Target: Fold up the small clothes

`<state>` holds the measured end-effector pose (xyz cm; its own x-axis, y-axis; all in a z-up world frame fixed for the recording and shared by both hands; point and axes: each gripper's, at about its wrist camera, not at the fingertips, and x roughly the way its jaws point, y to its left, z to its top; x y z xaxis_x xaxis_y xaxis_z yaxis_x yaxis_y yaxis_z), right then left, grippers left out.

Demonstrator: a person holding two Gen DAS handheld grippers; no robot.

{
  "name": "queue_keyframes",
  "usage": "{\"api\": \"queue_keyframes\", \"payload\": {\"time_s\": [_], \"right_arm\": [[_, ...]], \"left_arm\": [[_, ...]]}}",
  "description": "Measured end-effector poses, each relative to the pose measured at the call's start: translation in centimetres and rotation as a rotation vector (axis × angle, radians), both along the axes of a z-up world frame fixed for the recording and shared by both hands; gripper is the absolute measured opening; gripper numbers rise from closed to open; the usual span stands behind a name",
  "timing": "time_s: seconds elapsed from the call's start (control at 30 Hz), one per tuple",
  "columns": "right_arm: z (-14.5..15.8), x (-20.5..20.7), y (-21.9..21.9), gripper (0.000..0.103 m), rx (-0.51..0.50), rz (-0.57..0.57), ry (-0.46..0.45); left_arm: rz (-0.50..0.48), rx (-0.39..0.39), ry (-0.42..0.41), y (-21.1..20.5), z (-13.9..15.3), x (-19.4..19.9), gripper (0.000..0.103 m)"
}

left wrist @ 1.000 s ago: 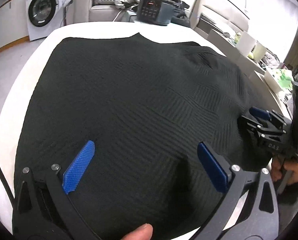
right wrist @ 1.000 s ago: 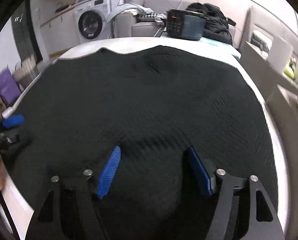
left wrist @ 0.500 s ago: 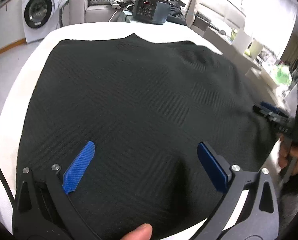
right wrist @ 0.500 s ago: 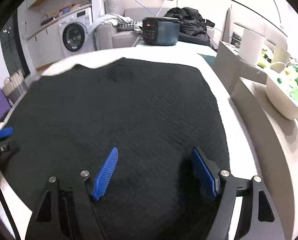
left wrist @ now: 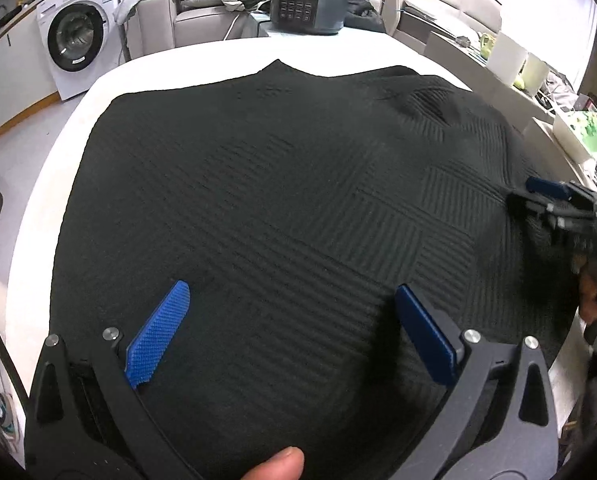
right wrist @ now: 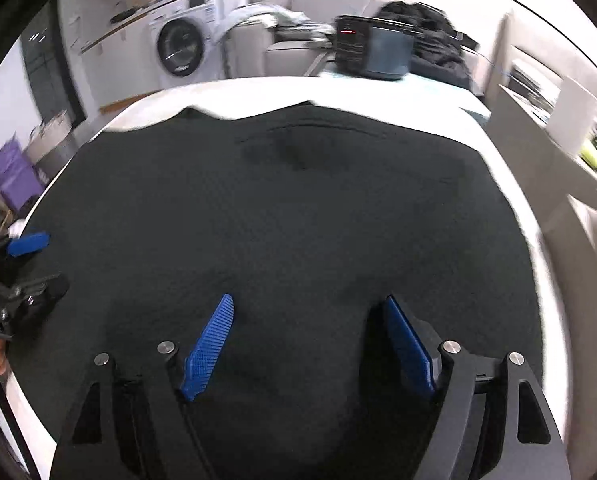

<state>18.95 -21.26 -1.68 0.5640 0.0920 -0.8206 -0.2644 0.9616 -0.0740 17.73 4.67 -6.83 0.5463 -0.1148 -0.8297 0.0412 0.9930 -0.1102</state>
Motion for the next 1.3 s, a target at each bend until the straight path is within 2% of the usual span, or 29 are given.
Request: {"api": "queue_keyframes", "payload": {"time_s": [0.07, 0.1, 0.17, 0.27, 0.43, 0.6, 0.63, 0.7, 0.77, 0.93, 1.07, 1.17, 1.3], "right_arm": [[-0.2, 0.3, -2.4, 0.078, -0.130, -0.102, -0.053], [-0.2, 0.3, -3.5, 0.081, -0.130, -0.127, -0.063], [0.0, 0.6, -5.5, 0.081, -0.034, -0.155, -0.020], [0.8, -0.1, -5.6, 0.081, -0.057, -0.167, -0.045], [3.0, -4.1, -2.8, 0.081, 0.019, -0.039, -0.093], [1.7, -6.7, 2.2, 0.081, 0.083, 0.129, -0.028], [1.2, -6.9, 3.2, 0.081, 0.081, 0.156, -0.023], [0.2, -7.5, 4.1, 0.081, 0.041, 0.188, -0.004], [0.0, -8.2, 4.0, 0.081, -0.017, 0.204, -0.028], [0.4, -9.3, -0.5, 0.082, -0.048, 0.123, -0.039], [0.3, -11.1, -4.4, 0.082, -0.147, 0.023, -0.068], [0.5, -12.1, -7.0, 0.084, -0.131, -0.029, -0.074], [1.3, -13.1, -7.6, 0.084, -0.098, -0.055, -0.091]], "left_arm": [[-0.005, -0.006, -0.006, 0.1, -0.1, -0.2, 0.102], [-0.007, -0.009, -0.011, 0.2, -0.1, -0.2, 0.102], [-0.010, -0.004, -0.017, 0.2, -0.1, -0.3, 0.102], [0.003, -0.008, -0.011, 0.1, 0.1, -0.5, 0.102], [-0.018, -0.074, -0.047, -0.9, 2.0, -2.8, 0.102], [-0.136, -0.129, -0.022, -4.8, 1.5, -3.9, 0.102], [-0.144, -0.117, -0.004, -5.3, 0.9, -3.8, 0.102], [-0.145, -0.053, -0.024, -5.9, 0.7, -4.2, 0.102], [-0.157, -0.039, -0.023, -5.7, 0.7, -4.7, 0.102], [-0.129, -0.021, -0.027, -3.8, 0.6, -6.1, 0.102], [-0.073, -0.026, -0.038, -1.1, 0.5, -7.8, 0.102], [-0.015, -0.023, -0.048, 0.9, 0.6, -9.4, 0.102], [0.014, -0.014, -0.062, 1.9, 1.3, -11.1, 0.102]]}}
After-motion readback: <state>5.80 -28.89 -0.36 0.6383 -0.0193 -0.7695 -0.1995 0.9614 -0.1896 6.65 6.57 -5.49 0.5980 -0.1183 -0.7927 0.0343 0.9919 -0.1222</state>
